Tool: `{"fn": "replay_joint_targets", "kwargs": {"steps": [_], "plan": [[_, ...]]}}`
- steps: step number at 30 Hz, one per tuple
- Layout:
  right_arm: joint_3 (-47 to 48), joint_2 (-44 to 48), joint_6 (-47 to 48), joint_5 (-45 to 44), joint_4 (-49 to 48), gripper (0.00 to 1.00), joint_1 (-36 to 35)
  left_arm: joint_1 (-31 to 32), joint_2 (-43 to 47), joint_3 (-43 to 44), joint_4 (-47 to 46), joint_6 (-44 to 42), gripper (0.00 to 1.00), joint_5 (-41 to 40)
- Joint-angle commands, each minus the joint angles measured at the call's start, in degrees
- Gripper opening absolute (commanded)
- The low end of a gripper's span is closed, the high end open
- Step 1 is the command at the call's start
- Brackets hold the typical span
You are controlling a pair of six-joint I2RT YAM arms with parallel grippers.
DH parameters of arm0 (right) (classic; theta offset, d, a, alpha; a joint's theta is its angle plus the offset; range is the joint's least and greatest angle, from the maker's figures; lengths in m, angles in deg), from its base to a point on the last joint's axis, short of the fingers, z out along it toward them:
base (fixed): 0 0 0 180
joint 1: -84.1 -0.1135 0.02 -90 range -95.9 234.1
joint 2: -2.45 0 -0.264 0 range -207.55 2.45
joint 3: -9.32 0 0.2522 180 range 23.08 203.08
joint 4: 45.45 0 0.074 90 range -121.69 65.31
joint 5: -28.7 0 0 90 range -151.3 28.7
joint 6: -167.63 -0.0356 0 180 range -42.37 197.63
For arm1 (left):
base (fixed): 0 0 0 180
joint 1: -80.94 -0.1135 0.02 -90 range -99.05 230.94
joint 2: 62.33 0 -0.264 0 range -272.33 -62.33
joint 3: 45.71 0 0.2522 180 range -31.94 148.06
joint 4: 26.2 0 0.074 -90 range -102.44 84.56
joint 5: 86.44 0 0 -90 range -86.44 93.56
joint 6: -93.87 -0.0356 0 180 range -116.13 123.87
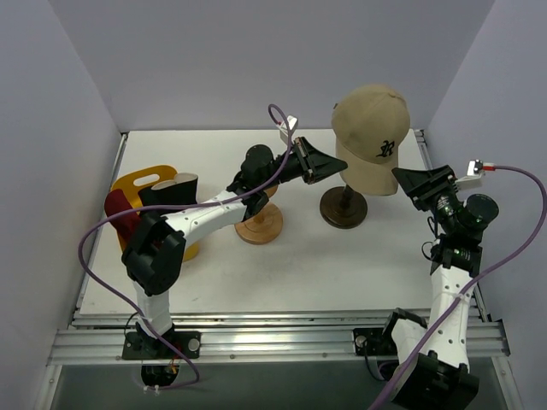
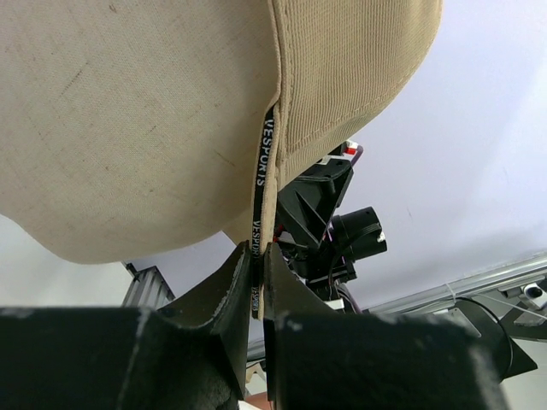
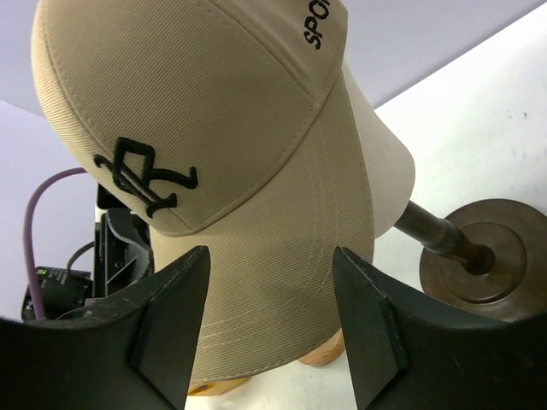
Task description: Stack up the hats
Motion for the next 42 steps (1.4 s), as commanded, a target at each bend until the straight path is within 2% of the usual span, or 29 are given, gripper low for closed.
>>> {"fn": "replay_joint_targets", "kwargs": {"steps": [1,6,13,31,42], "plan": [[-0.4,1.7,-2.7,1.1,-6.7,0.54,0.4,-0.3,-1.5,2.1,-0.1,0.5,0.02,-1.1],[-0.6,2.9,-5.3,0.7,-7.0,0.53,0.4,-0.3,-2.1,2.3,0.1,0.9,0.02,-1.2],[-1.0,5.4,-3.8,-1.0,2.3,0.52,0.4,-0.3,-2.6,2.5,0.2,1.6,0.02,-1.2],[-4.5,10.3,-6.0,-2.4,3.9,0.54,0.4,0.3,-3.0,2.3,0.8,2.0,0.02,-2.6],[-4.9,12.6,-6.9,-2.8,6.2,0.59,0.4,1.0,-3.2,3.1,1.6,1.6,0.02,-3.4]]}}
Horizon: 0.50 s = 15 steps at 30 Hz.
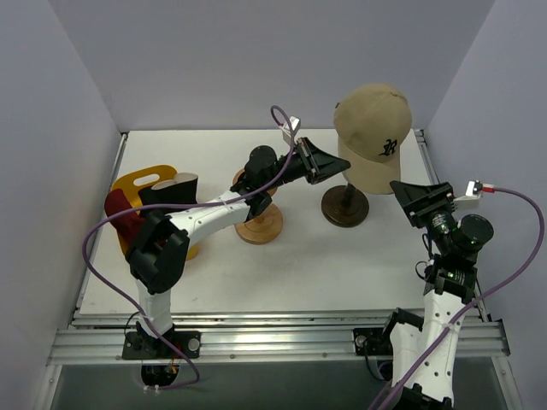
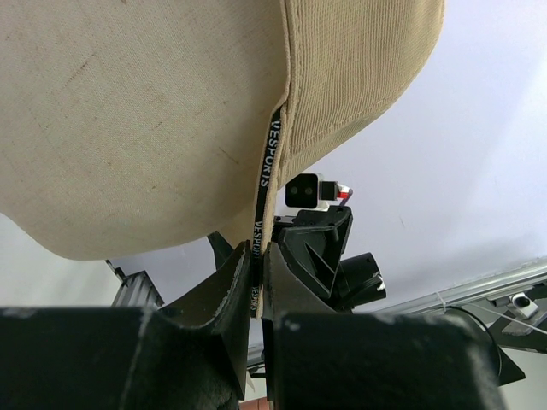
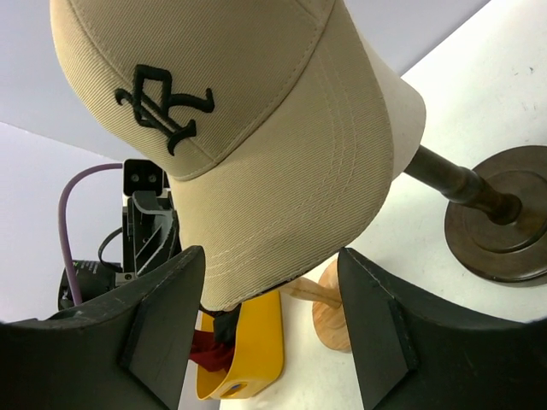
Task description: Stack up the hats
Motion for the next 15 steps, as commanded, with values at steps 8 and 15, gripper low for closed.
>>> {"fn": "replay_joint_targets", "kwargs": {"steps": [8,15], "plan": [[0.3,-1.3,-2.6,-1.0,-4.7,0.58,0.2,0.7,-2.0,2.5,2.8,-0.5,0.03,-2.4],[0.5,-1.4,-4.7,-2.4,-7.9,0.55,-0.2,1.1,-2.4,2.7,2.6,-0.5,0.02,-2.4]]}}
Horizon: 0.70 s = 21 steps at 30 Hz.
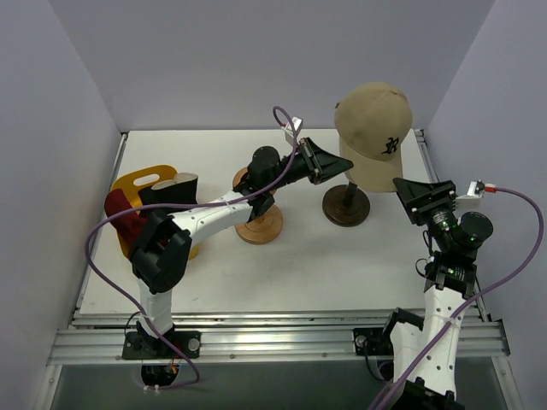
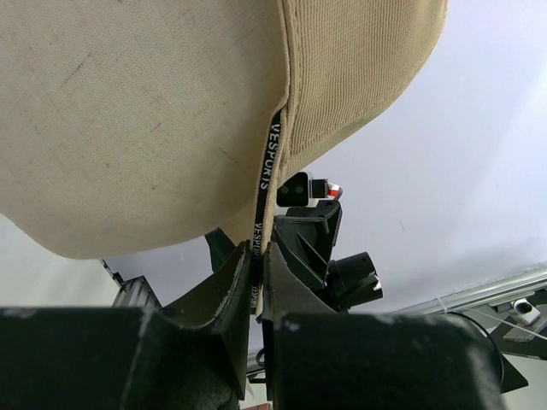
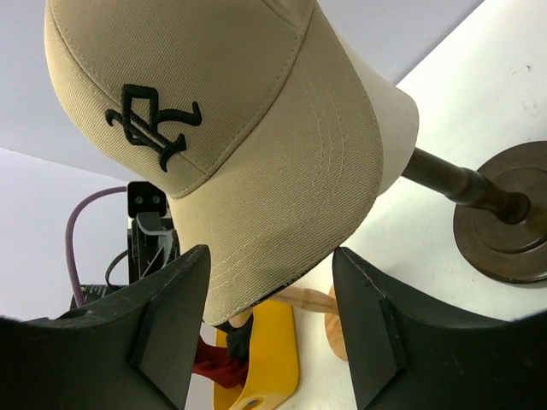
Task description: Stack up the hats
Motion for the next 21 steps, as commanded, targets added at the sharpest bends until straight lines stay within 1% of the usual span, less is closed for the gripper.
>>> {"fn": "replay_joint_targets", "kwargs": {"steps": [1,5,11,17,18,20,21], "plan": [[1.2,0.2,-1.1,-1.4,-5.9,0.54,-0.2,0.4,-1.6,1.4,2.3,-0.4,0.02,-1.1],[0.9,-0.4,-2.4,-2.1,-8.8,0.5,-0.4,0.3,-1.9,1.0,1.7,0.0,0.02,-0.8],[2.1,-1.4,-2.5,-2.6,-9.8,0.45,-0.7,0.3,-1.7,1.0,2.0,-0.2,0.02,-0.8],[4.7,-1.4,0.5,-3.4,-7.6,0.32,-0.9,0.3,-2.1,1.1,2.4,-0.5,0.02,-0.5],[5.0,-1.4,0.8,-3.4,-7.6,0.28,-0.9,0.3,-2.2,1.1,2.4,-0.5,0.02,-0.5],[6.1,-1.3,1.5,-3.6,-7.2,0.25,-1.0,0.3,-2.3,1.1,2.3,-0.5,0.02,-0.4],[6.6,-1.3,2.3,-3.7,-6.5,0.2,-0.9,0.3,-2.2,1.0,2.3,-0.5,0.02,-0.3]]}}
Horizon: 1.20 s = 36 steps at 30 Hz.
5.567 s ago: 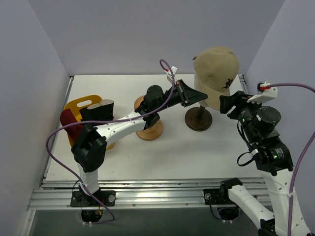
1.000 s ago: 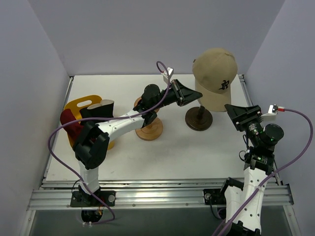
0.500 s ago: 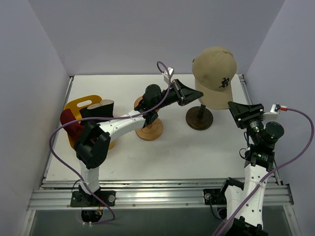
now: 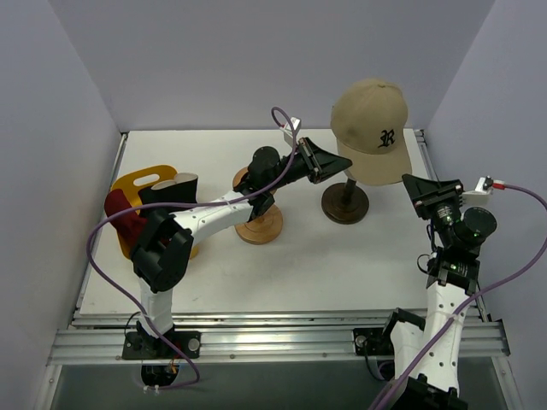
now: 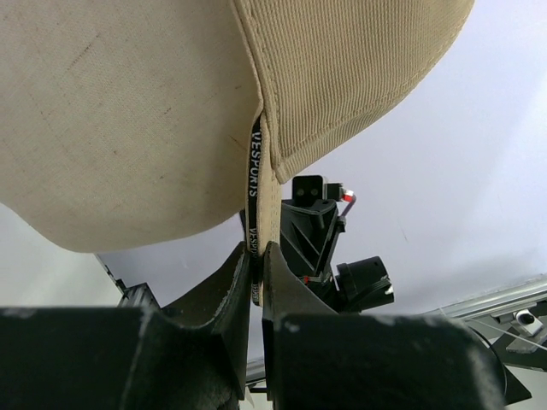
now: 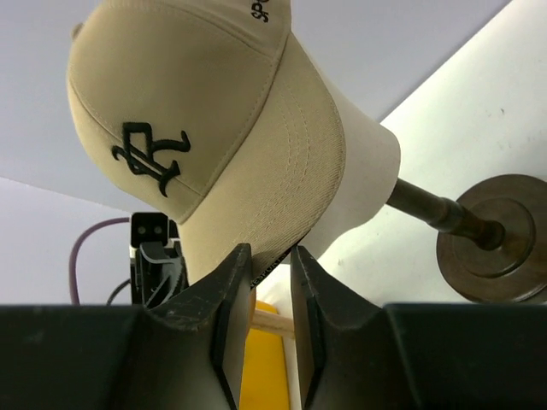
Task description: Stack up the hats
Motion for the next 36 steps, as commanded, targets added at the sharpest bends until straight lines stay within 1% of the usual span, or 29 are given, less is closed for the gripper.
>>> {"fn": "replay_joint_targets", "kwargs": {"steps": [1,2,4,15,17,19,20,23,24,26,27,30,36], "plan": [[5.5,0.7,2.5,0.9,-4.4,0.19,-0.5,0.3,-1.6,1.0,2.7,-0.8,0.02,0.8],[6.6,0.7,3.2,0.5,-3.1,0.15,-0.6,0.3,-1.6,1.0,2.7,-0.9,0.02,0.8],[7.5,0.7,4.5,0.4,-2.0,0.12,-0.6,0.3,-1.3,0.9,2.9,-1.1,0.02,0.8],[8.0,1.1,5.7,0.6,-0.9,0.11,-0.6,0.1,-1.2,-0.7,2.6,-1.2,0.02,0.4],[7.7,1.4,5.9,0.9,-0.8,0.11,-0.6,0.0,-1.3,-0.9,2.1,-0.8,0.04,0.5],[7.5,2.1,6.0,0.9,-0.8,0.11,-0.8,-0.2,-1.4,-1.0,1.5,-0.3,0.08,0.3],[7.6,2.3,6.4,0.8,-0.1,0.11,-0.8,-0.2,-1.5,-1.1,1.5,-0.2,0.17,0.1],[8.5,2.4,7.4,0.8,0.9,0.11,-0.8,-0.4,-1.0,-1.6,2.0,-0.3,0.28,-0.5],[8.6,2.2,7.6,0.8,0.8,0.11,-0.8,-0.5,-0.4,-1.8,2.6,-0.5,0.37,-0.7],[8.8,2.1,7.7,1.0,0.8,0.11,-0.9,-0.9,0.7,-2.4,3.5,-1.1,0.43,-1.7],[8.8,2.1,7.9,1.0,0.8,0.11,-1.0,-1.0,1.1,-2.8,4.4,-1.4,0.48,-2.0],[8.8,2.0,8.0,1.1,0.8,0.11,-1.0,-1.5,2.4,-3.8,5.4,-2.2,0.56,-3.3],[6.4,2.8,8.4,0.6,1.7,0.11,-1.3,-2.0,3.9,-3.8,7.5,-4.2,0.59,-4.0]]}}
